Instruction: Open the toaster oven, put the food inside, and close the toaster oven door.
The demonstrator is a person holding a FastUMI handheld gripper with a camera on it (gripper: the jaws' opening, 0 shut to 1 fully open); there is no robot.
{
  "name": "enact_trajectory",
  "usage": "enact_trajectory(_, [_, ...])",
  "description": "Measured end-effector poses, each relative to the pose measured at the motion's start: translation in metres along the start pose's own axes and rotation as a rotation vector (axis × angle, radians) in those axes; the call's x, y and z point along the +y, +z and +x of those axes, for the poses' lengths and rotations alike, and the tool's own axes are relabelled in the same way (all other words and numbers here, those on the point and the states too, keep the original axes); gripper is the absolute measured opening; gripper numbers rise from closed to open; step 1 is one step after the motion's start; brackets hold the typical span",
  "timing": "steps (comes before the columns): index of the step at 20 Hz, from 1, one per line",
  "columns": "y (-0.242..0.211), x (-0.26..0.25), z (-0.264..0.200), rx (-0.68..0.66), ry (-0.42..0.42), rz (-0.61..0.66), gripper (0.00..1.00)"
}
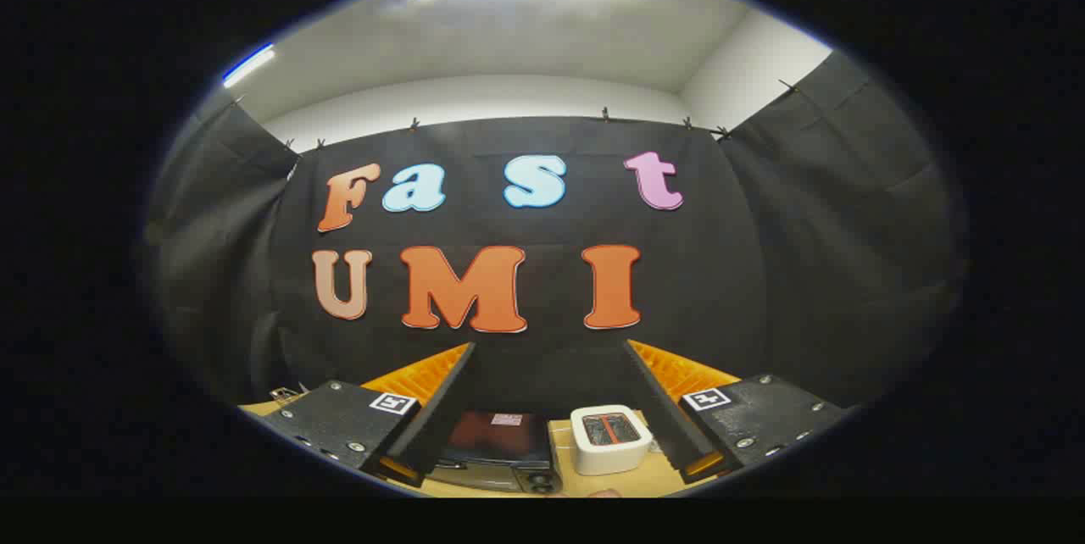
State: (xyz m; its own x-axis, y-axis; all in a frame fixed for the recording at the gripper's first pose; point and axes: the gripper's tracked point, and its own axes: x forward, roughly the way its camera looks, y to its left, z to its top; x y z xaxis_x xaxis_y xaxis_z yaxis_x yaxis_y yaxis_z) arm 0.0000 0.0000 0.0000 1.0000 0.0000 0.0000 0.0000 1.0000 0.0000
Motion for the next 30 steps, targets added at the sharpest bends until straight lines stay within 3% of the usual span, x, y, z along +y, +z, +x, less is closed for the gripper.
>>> enact_trajectory(9, [0.000, -0.016, 0.009, -0.007, -0.050, -0.024, 0.98])
enact_trajectory(15, [-0.009, 0.014, 0.013, 0.025, 0.002, 0.022, 0.98])
enact_trajectory(21, [-0.052, 0.049, 0.011, 0.128, 0.049, 0.045, 0.98])
enact_trajectory(30, [-0.153, 0.125, 0.001, 0.402, 0.166, 0.123, 0.99])
